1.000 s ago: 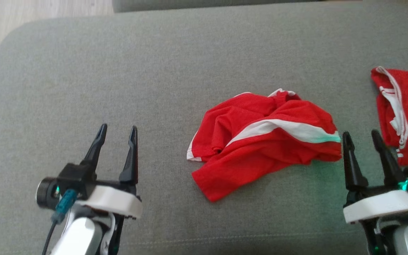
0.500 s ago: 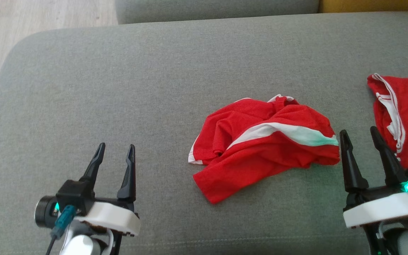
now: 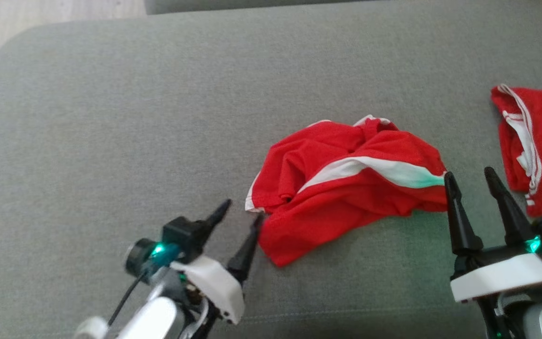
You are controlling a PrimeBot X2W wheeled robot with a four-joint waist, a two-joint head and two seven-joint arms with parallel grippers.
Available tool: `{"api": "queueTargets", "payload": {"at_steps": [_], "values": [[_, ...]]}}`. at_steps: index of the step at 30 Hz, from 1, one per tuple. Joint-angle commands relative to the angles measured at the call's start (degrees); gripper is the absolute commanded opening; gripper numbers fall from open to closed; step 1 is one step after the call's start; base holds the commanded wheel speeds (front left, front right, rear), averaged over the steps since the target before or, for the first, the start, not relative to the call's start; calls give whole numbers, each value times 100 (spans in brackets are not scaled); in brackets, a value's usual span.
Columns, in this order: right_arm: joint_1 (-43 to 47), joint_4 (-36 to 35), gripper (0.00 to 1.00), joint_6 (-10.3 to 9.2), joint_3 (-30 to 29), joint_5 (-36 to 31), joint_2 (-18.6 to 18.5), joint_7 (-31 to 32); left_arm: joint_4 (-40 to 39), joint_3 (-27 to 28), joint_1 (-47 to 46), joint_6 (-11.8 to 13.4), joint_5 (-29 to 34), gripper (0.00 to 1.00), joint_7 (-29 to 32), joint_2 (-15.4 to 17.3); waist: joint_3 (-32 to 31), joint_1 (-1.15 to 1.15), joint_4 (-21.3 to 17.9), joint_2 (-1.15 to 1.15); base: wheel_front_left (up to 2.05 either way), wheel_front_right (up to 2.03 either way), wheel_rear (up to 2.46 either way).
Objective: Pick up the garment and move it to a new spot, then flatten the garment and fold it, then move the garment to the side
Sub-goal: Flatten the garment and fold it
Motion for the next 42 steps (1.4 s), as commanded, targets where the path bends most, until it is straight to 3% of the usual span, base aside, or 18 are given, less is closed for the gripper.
{"api": "queueTargets", "payload": {"at_steps": [1, 9, 10, 11, 13, 17, 24, 29, 37, 42], "values": [[-220, -191, 100, 20, 132, 53, -54, -1, -59, 147, -260, -56, -62, 100, 65, -1, 82, 0, -74, 0, 0, 0, 0], [-326, -91, 100, 20, 137, 112, -49, -30, 902, -61, -634, -461, -437, 100, 722, -176, 266, 0, -293, 0, 0, 0, 0], [-332, -80, 100, 20, 128, 115, -48, -37, 966, -70, -661, -494, -463, 75, 751, -180, 274, 0, -309, 0, 0, 0, 0], [-337, -70, 100, 20, 120, 116, -45, -44, 1007, -67, -690, -513, -470, 0, 732, -180, 281, 0, -325, 0, 0, 0, 0], [-346, -52, 100, 20, 105, 119, -38, -60, 1034, -52, -756, -546, -447, 0, 630, -153, 288, 0, -349, 0, 0, 0, 0], [-353, -18, 100, 20, 81, 145, -14, -77, 888, 99, -945, -374, -222, 0, 229, -34, 267, 0, -373, 0, 0, 0, 0], [-338, 53, 100, 20, 67, 208, 30, -60, 429, 450, -1586, -49, 293, 0, -238, 382, 155, 0, -352, 0, 0, 0, 0], [-337, 121, 100, 20, 50, 251, 57, -58, 248, 463, -1988, -15, 698, 0, -342, 723, 118, 0, -321, 0, 0, 0, 0], [-307, 162, 100, 20, 8, 295, 92, -50, 404, -72, -1086, -125, 747, 0, -60, 901, 191, 0, -322, 0, 0, 0, 0], [-312, 175, 100, 20, -44, 291, 102, 1, 627, -302, -479, -60, 710, 0, 41, 962, 256, 0, -265, 0, 0, 0, 0]]}}
